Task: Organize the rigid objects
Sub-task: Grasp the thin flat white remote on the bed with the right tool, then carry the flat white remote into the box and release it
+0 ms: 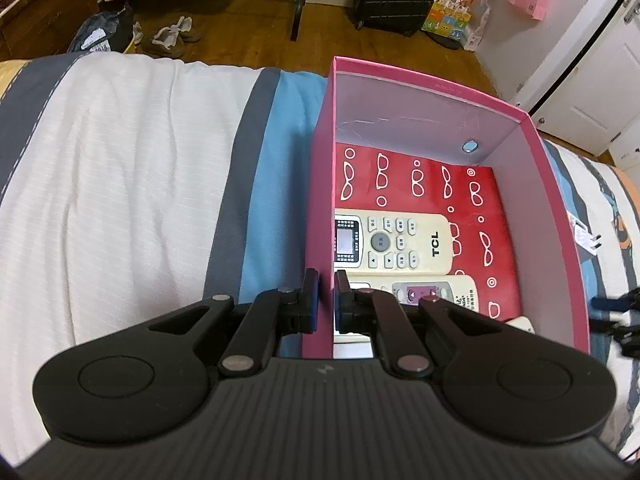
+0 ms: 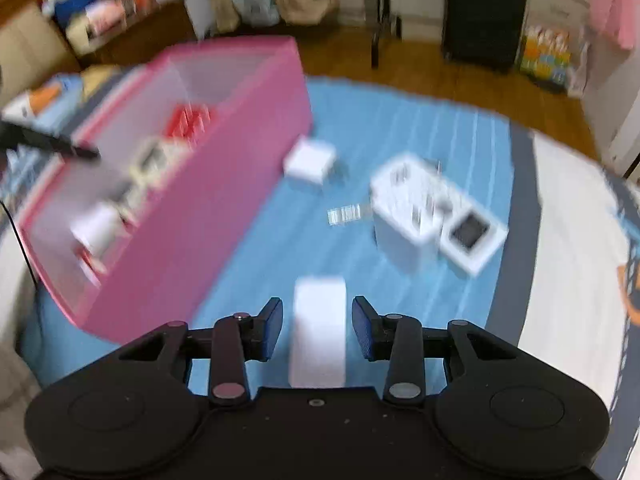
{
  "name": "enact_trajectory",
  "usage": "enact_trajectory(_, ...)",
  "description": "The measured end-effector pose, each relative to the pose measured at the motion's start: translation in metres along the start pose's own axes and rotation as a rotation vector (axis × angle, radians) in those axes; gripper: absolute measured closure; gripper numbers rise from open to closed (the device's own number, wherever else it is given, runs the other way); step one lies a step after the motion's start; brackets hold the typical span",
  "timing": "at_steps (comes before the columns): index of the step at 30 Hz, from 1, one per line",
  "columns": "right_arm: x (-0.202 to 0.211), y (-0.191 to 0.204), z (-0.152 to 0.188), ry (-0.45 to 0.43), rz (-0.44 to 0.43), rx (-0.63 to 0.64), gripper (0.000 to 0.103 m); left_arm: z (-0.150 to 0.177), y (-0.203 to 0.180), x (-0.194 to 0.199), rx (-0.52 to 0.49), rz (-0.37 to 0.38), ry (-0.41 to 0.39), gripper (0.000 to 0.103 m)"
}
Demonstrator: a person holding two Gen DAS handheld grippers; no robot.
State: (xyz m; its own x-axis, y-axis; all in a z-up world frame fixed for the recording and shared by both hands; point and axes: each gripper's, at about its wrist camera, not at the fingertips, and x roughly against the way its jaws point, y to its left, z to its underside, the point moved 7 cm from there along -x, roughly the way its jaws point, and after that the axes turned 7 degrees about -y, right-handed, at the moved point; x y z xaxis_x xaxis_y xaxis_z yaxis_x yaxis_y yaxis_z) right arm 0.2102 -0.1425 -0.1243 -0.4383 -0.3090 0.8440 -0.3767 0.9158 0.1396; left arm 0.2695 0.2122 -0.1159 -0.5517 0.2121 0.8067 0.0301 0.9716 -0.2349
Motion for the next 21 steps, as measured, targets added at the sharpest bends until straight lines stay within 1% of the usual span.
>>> enact_trajectory(3, -0.017, -0.012, 0.010, 0.084, -0.032, -0.014, 0.059, 0.000, 0.002, 0.000, 0.009, 0.008, 0.003, 0.096)
enact_trajectory(4, -0.020, -0.016, 0.013, 0.097, -0.044, -0.024, 0.059, 0.000, 0.002, 0.000, 0.008, 0.010, 0.003, 0.096)
enact_trajectory(8, -0.030, -0.026, 0.011, 0.112, -0.170, -0.128, 0.054, 0.000, 0.003, 0.000, 0.003, 0.007, 0.003, 0.097)
enact_trajectory(10, -0.035, -0.025, 0.011, 0.112, -0.192, -0.166, 0.054, 0.001, 0.002, 0.000, 0.003, 0.006, 0.004, 0.097)
enact_trajectory(11, -0.036, -0.023, 0.011, 0.112, -0.185, -0.155, 0.057, 0.000, 0.002, -0.001, 0.003, 0.007, 0.004, 0.096)
enact_trajectory(12, -0.037, -0.021, 0.010, 0.107, -0.171, -0.141, 0.064, 0.000, 0.003, -0.001, 0.004, 0.007, 0.004, 0.096)
enact_trajectory(13, -0.036, -0.021, 0.008, 0.095, -0.164, -0.150, 0.067, 0.000, 0.003, -0.001, 0.006, 0.006, 0.005, 0.096)
enact_trajectory(15, -0.034, -0.023, 0.005, 0.075, -0.158, -0.196, 0.080, 0.001, 0.003, -0.001, 0.004, 0.005, 0.004, 0.096)
enact_trajectory(16, -0.031, -0.025, 0.004, 0.057, -0.164, -0.206, 0.083, 0.000, 0.003, -0.001, 0.005, 0.005, 0.005, 0.096)
enact_trajectory(17, -0.025, -0.027, 0.004, 0.033, -0.174, -0.214, 0.089, 0.000, 0.003, -0.001, 0.004, 0.003, 0.004, 0.096)
enact_trajectory(18, -0.018, -0.025, 0.001, 0.010, -0.184, -0.224, 0.092, 0.000, 0.003, -0.001, 0.003, 0.002, 0.005, 0.096)
enact_trajectory(19, -0.013, -0.023, 0.000, -0.008, -0.190, -0.223, 0.093, 0.001, 0.003, -0.002, 0.004, 0.001, 0.005, 0.096)
enact_trajectory(21, -0.004, -0.015, -0.003, -0.038, -0.178, -0.196, 0.095, 0.001, 0.003, -0.002, 0.003, 0.000, 0.006, 0.096)
